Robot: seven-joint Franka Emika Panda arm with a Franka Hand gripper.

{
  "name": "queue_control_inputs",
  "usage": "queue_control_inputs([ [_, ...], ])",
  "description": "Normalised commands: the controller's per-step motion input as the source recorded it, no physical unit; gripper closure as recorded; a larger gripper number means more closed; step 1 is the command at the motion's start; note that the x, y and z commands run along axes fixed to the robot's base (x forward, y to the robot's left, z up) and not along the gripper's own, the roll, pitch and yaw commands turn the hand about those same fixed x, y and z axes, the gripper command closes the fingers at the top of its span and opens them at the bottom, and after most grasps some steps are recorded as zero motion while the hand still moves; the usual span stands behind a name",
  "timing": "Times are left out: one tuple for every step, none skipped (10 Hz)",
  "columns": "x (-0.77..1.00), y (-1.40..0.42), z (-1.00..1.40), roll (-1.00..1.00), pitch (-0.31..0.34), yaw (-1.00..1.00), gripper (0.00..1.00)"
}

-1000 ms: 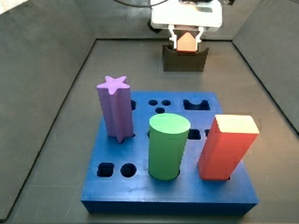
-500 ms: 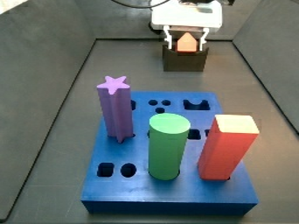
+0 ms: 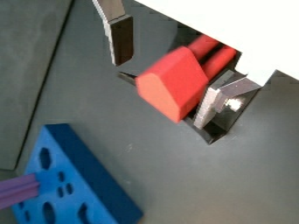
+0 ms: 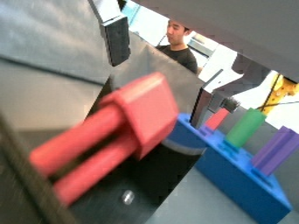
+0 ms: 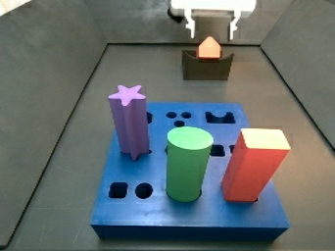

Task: Pick up the 3 prong object. Move up. Place the 3 prong object on the fixture. Regrasp the 3 prong object. Move to above the board. Insert the 3 prong object.
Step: Regrasp the 3 prong object.

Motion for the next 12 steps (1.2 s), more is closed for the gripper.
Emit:
queue_control_inputs([
  [-0.04, 0.0, 0.92, 0.06, 0.04, 0.0, 0.0],
  [-0.03, 0.0, 0.68, 0.06, 0.053, 0.0, 0.0],
  [-0.03, 0.0, 0.5, 0.05, 0.059, 0.0, 0.0],
  [-0.03, 0.0, 0.25, 0.04, 0.065, -0.01, 0.0],
  [-0.11, -0.85, 0.84, 1.0, 0.057, 0.02, 0.0],
  [-0.1, -0.85, 0.79, 1.0, 0.057, 0.02, 0.0],
  [-0.1, -0.72, 0.65, 1.0, 0.046, 0.02, 0.0],
  [-0.11, -0.52, 0.4, 1.0, 0.035, 0.02, 0.0],
  [-0.09, -0.35, 0.18, 1.0, 0.031, 0.02, 0.0],
  [-0.04, -0.13, 0.02, 1.0, 0.028, 0.02, 0.0],
  [-0.03, -0.03, 0.04, 1.0, 0.03, 0.02, 0.0],
  [-0.02, -0.02, 0.04, 1.0, 0.03, 0.02, 0.0],
])
